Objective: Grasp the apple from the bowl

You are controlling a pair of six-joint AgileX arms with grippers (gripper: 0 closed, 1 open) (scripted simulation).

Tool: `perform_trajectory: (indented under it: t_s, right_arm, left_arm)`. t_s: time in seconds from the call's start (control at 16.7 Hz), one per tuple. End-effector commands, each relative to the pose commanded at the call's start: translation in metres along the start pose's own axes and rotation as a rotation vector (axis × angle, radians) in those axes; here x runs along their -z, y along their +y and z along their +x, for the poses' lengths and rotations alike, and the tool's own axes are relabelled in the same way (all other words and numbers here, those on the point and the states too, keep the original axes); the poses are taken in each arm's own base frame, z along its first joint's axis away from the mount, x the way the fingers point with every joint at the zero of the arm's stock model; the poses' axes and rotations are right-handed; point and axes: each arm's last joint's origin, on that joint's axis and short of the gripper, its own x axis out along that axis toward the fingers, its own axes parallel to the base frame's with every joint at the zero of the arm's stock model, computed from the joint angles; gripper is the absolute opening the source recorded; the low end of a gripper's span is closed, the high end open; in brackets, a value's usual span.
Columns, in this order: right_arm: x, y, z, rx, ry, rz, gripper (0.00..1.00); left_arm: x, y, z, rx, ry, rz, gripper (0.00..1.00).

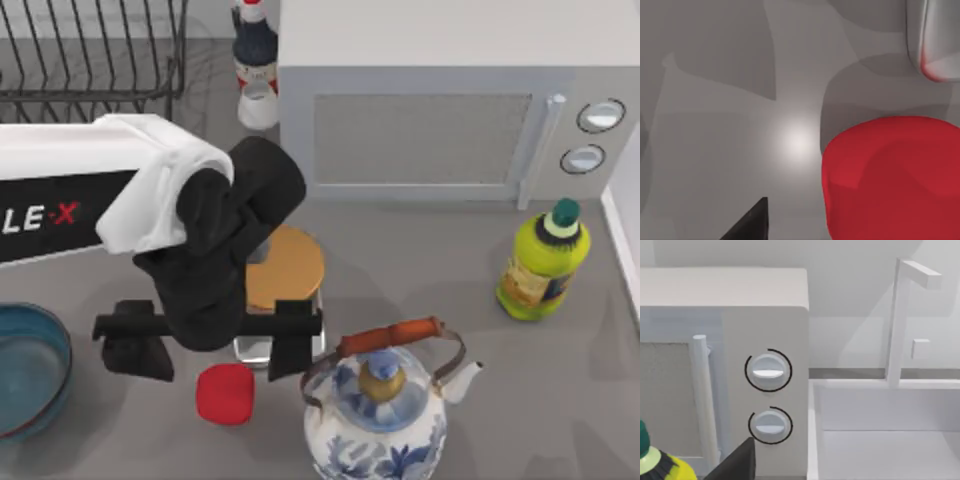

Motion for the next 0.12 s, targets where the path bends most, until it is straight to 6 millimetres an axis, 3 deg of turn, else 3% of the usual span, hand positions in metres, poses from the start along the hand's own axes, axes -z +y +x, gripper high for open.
perform_trajectory:
  t_s: [0.12]
  right_arm:
    - [0.0, 0.0, 0.0, 0.0, 0.0, 0.0, 1.0]
  left_arm:
    - [0.0, 0.0, 0.0, 0.0, 0.0, 0.0, 1.0]
